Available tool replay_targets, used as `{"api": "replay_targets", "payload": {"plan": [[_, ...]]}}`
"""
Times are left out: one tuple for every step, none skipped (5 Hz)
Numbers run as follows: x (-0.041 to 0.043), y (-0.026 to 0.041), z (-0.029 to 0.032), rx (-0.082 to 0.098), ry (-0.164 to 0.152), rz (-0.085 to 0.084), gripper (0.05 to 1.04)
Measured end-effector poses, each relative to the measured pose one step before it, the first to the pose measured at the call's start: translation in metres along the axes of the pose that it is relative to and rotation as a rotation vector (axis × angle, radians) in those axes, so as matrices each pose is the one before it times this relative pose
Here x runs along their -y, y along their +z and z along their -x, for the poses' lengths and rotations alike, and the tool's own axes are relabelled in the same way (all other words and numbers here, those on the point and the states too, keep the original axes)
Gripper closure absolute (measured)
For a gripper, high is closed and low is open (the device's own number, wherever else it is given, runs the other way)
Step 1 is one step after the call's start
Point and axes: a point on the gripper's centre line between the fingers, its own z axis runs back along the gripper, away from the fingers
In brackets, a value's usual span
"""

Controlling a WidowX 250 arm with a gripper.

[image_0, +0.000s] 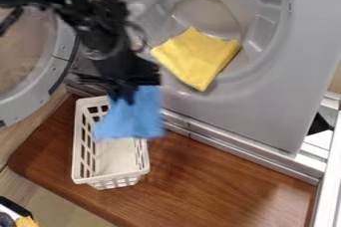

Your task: Takes the blue cloth and puts it inside the basket.

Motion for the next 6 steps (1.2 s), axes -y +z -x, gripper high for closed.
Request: {"api": "replay_targets", "payload": {"plan": [[-0.01714,-0.0152,-0.00077,-0.0254,0.0417,-0.0191,0.993],[-0.01076,-0.02294,0.00548,-0.0507,0.0261,-0.0213,0.993],[-0.00326,-0.02166,0.00653,-0.0359,-0.0019,-0.009,0.993],[0.00198,-0.01845,0.00215,0.01,-0.0093,0.0082,0.993],[0.00348,-0.01406,0.00403,-0.0233,-0.0057,-0.0031,0.993],[-0.00171,-0.01218,0.00248,-0.0138,0.008,-0.0142,0.971]]}}
